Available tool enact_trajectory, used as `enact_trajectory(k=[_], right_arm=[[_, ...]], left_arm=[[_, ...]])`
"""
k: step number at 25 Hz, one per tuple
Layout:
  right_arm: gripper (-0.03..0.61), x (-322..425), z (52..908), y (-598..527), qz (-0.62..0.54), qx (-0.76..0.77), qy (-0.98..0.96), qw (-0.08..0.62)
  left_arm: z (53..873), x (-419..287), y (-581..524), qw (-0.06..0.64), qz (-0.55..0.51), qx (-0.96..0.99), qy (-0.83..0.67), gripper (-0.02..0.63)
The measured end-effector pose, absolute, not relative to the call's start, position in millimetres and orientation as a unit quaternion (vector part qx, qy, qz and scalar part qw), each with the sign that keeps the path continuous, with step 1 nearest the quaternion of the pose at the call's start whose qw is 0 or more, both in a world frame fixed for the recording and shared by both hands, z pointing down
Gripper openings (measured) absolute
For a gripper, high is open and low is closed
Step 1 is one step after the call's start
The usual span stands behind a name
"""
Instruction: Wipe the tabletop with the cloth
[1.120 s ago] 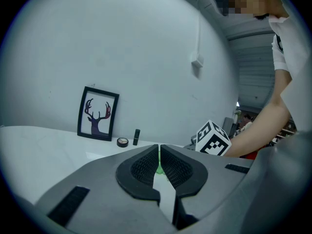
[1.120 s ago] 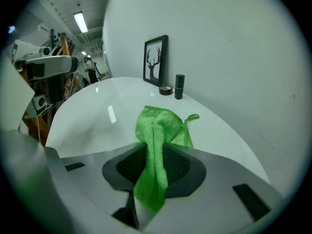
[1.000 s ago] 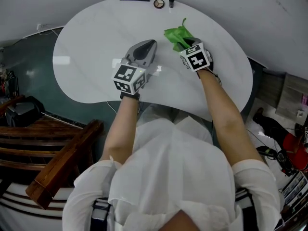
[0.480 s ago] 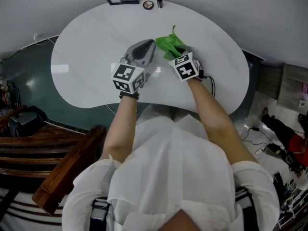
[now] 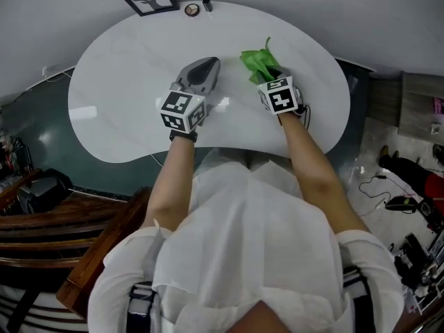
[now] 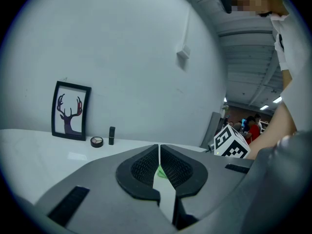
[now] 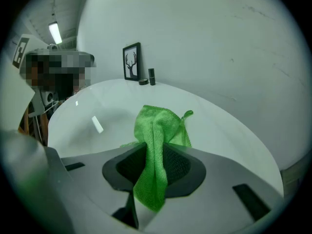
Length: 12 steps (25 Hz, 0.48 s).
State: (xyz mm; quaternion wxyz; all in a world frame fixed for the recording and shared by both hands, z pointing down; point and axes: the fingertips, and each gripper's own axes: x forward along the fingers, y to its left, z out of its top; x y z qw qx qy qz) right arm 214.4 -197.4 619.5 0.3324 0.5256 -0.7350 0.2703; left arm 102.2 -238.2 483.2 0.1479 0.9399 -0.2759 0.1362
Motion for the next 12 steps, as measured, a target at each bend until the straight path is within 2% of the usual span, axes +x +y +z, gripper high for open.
enact_trajectory(k=[12], right_arm=[[0.097,309.3,623.3,-153.5,0.312,0.592,-0.674,0.312]], left_arm=[[488.3,144.6,-225.7,0.147,0.148,0.947,-0.243,0.020]])
